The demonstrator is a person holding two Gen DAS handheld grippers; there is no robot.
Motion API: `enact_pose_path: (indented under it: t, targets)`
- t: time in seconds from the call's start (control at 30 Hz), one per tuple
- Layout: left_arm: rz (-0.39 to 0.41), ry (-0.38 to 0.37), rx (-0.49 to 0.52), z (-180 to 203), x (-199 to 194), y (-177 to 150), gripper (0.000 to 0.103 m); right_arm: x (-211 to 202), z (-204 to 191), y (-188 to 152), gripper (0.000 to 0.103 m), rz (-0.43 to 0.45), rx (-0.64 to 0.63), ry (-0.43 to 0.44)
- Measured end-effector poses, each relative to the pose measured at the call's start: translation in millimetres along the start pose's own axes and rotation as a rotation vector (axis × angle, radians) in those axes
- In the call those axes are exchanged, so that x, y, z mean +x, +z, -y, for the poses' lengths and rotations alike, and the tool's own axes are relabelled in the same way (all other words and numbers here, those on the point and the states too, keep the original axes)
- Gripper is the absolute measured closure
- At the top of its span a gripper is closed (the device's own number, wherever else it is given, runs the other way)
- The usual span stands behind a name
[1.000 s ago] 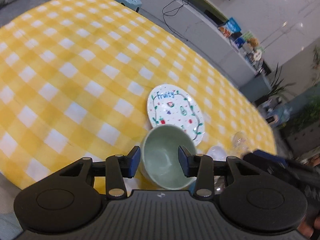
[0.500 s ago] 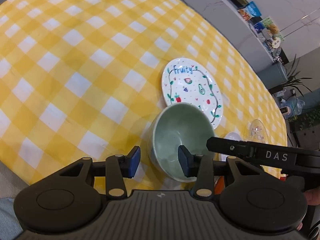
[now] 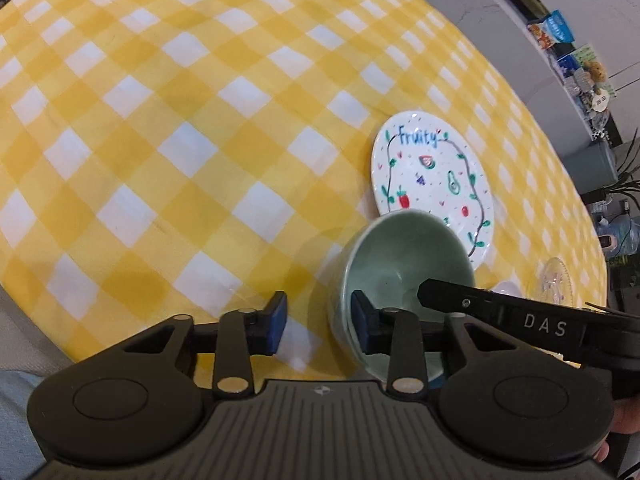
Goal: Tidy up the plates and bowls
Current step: 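Lift the green bowl with both tools and lower it into the orange bowl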
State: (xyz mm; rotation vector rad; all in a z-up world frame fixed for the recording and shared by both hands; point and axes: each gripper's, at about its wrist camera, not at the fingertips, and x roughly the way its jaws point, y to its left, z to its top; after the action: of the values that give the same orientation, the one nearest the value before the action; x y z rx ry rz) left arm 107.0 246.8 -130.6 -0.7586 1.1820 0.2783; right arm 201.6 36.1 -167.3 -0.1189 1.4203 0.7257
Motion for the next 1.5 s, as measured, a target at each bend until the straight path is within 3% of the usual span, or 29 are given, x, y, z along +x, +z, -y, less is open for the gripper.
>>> enact_pose_path:
  t: [0.1, 0.23, 0.37, 0.53, 0.63, 0.87, 0.97, 1.07, 1.23, 1.5]
  targets:
    - [-0.009, -0.020, -0.033, -3.1, 2.2, 1.2, 0.072, 6.5, 1.0, 0.6, 0.098, -0.008, -0.003, -0.013]
    - [-0.008, -0.061, -0.034, -3.8, 1.3, 0.5, 0.089, 9.6, 1.2, 1.7, 0.098, 0.009, -0.023, 0.002]
    - [0.012, -0.023, 0.020, 5.8, 1.0, -2.4, 0.090, 8.3, 0.3, 0.7, 0.098, 0.026, -0.013, 0.006]
    - [0.049, -0.051, -0.041, -5.6, -3.5, 1.2, 0.093, 5.0, -5.5, -3.7, 0.098, 0.061, -0.010, 0.000]
    - [0.095, -0.058, -0.028, -4.4, -12.0, 1.6, 0.093, -1.0, -10.9, -3.1, 0.098, 0.096, -0.007, -0.002]
    - [0.215, -0.150, -0.009, 0.0, -44.3, -3.3, 0.092, -37.9, -23.1, -7.3, 0.098, 0.202, -0.003, -0.023]
    - [0.305, -0.158, 0.027, 10.9, -63.6, -10.7, 0.093, -60.7, -32.2, -16.8, 0.098, 0.283, -0.006, -0.027]
    - [0.337, -0.211, 0.066, 17.9, -78.8, -17.3, 0.093, -87.3, -37.8, -27.7, 0.098, 0.353, 0.004, -0.049]
    - [0.352, -0.230, 0.197, 43.1, -99.6, -33.3, 0.094, -125.5, -40.7, -62.0, 0.098, 0.436, 0.056, -0.108]
    - [0.283, -0.326, 0.407, 81.6, -108.4, -65.3, 0.093, -175.5, -17.4, -119.9, 0.098, 0.488, 0.154, -0.154]
